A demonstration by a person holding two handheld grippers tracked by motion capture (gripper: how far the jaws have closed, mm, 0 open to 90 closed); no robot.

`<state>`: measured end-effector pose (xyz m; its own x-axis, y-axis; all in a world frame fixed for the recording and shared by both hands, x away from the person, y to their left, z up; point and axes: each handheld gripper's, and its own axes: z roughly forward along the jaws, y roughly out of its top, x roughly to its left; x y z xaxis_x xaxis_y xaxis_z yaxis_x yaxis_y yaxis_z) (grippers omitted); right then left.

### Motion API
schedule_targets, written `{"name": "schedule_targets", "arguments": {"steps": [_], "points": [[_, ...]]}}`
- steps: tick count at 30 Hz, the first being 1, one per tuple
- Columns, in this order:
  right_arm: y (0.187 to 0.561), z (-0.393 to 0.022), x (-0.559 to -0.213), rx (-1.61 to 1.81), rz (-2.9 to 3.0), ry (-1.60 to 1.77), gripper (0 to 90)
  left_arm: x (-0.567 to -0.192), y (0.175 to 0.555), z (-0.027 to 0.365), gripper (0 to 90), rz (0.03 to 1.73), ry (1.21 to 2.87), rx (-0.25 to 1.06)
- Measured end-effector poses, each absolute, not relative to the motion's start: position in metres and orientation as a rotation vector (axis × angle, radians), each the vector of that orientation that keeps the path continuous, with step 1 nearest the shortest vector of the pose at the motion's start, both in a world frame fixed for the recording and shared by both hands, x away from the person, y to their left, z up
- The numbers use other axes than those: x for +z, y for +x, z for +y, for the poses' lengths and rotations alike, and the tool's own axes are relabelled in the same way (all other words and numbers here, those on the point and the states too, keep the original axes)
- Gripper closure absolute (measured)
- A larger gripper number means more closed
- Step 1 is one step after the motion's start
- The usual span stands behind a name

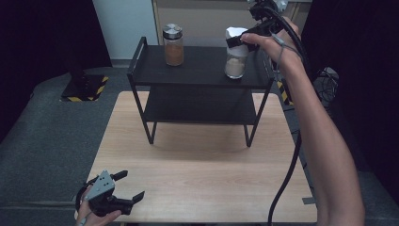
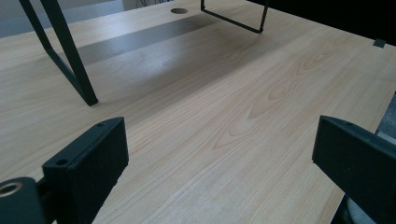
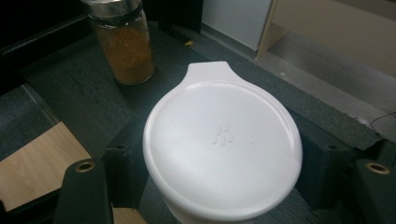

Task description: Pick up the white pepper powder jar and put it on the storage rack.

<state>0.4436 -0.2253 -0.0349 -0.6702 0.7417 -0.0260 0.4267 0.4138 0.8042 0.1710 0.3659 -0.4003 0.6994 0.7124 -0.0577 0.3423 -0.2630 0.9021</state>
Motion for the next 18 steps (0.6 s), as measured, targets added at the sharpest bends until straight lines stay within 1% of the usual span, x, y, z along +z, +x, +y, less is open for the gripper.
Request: {"name": "schedule_targets", "arguments": {"steps": [3,5,6,9,13,18], "points": [[0.43,-0.224,-0.042,1.153,2.208,0.929,16.8,-0.4,0.17,0.365,2.7,0.822,1.872,0.452],[0.425,-0.229,-0.043,1.207,2.183,0.904,11.6,-0.4,0.17,0.365,2.7,0.822,1.873,0.453],[0.425,-0.229,-0.043,1.207,2.183,0.904,11.6,-0.4,0.17,0.365,2.7,0.823,1.872,0.452],[0.416,-0.237,-0.042,1.283,2.134,0.911,5.9,-0.4,0.17,0.365,2.6,0.823,1.872,0.45],[0.408,-0.249,-0.039,1.358,2.108,0.911,4.3,-0.4,0.17,0.365,2.7,0.82,1.872,0.451],[0.389,-0.267,-0.032,1.402,2.074,0.909,2.9,-0.4,0.169,0.365,2.7,0.817,1.872,0.452]]}}
